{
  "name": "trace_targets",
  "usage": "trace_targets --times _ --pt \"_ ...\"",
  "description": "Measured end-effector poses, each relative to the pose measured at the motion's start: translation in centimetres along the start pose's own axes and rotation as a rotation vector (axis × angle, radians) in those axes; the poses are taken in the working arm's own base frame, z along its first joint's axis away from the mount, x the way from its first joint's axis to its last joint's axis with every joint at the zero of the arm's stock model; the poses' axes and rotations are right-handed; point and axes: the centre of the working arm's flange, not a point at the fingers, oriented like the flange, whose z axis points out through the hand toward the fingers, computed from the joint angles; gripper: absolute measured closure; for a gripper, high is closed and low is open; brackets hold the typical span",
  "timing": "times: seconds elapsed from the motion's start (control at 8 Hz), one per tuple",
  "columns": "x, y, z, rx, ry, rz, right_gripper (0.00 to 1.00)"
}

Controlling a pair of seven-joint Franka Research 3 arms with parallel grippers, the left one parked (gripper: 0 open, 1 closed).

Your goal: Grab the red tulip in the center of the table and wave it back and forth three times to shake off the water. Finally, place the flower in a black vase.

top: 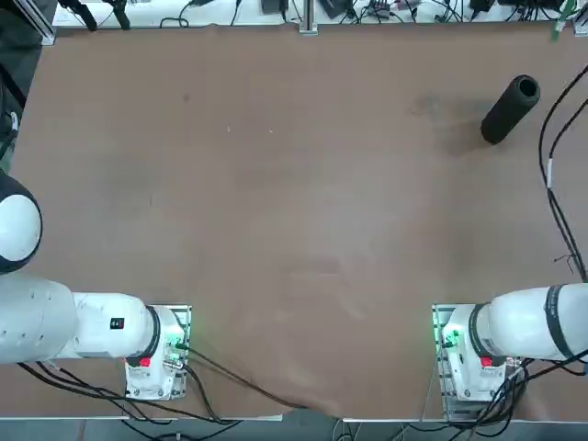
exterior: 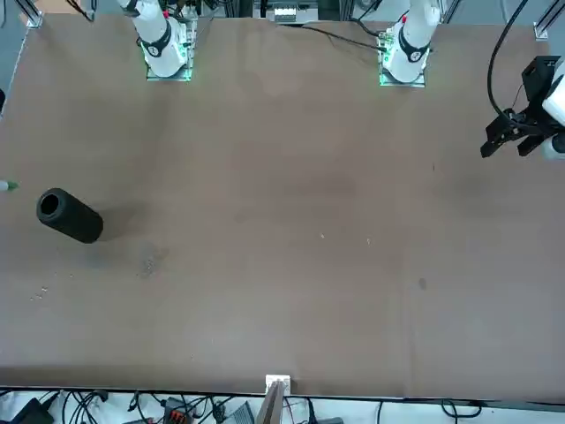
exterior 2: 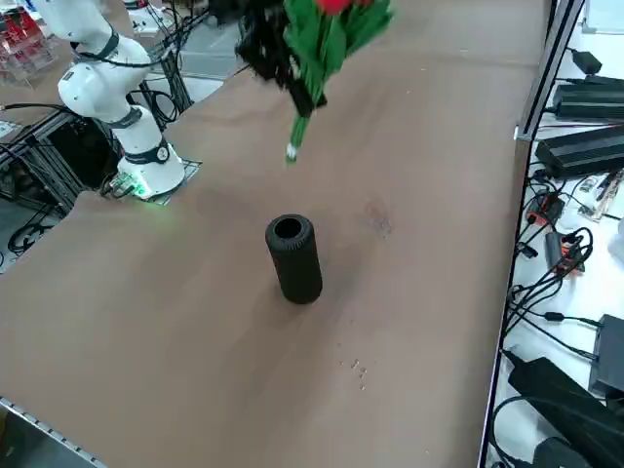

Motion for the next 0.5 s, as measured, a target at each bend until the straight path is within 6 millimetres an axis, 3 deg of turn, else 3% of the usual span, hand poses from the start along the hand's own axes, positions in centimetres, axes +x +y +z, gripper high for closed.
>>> trace_targets --times 0.5 --pt "-6.5 1.9 5.9 0.040 0.084 0.033 0.89"
